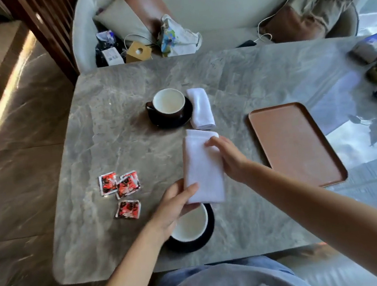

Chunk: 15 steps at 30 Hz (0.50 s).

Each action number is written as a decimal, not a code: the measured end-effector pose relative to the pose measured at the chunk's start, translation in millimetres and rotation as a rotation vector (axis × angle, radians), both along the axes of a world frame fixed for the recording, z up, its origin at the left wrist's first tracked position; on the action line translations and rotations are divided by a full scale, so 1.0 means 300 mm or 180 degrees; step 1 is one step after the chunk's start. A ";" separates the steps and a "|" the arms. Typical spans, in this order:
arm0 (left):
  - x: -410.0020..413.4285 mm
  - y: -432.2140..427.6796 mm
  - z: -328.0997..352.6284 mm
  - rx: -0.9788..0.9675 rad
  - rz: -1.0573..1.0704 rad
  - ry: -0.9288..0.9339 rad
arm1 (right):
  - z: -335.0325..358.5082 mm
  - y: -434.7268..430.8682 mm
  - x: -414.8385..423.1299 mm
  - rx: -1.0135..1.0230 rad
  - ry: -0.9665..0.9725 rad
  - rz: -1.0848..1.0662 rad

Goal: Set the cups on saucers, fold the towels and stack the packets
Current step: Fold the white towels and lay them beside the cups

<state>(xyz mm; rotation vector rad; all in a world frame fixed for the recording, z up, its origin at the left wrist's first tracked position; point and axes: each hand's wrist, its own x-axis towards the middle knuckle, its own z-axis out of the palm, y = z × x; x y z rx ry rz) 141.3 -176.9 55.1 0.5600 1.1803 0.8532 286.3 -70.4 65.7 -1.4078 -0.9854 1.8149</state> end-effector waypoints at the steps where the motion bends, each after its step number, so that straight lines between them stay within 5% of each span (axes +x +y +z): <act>1: 0.051 -0.001 -0.010 -0.0069 0.0007 0.0020 | -0.013 -0.001 0.052 -0.0008 -0.0069 0.0033; 9: 0.322 -0.045 -0.133 -0.0766 -0.0879 0.0473 | -0.206 -0.056 0.354 0.0229 -0.1124 0.0551; 15: 0.381 -0.130 -0.255 -0.1482 -0.0500 0.0406 | -0.328 -0.110 0.407 0.0336 -0.1650 0.0830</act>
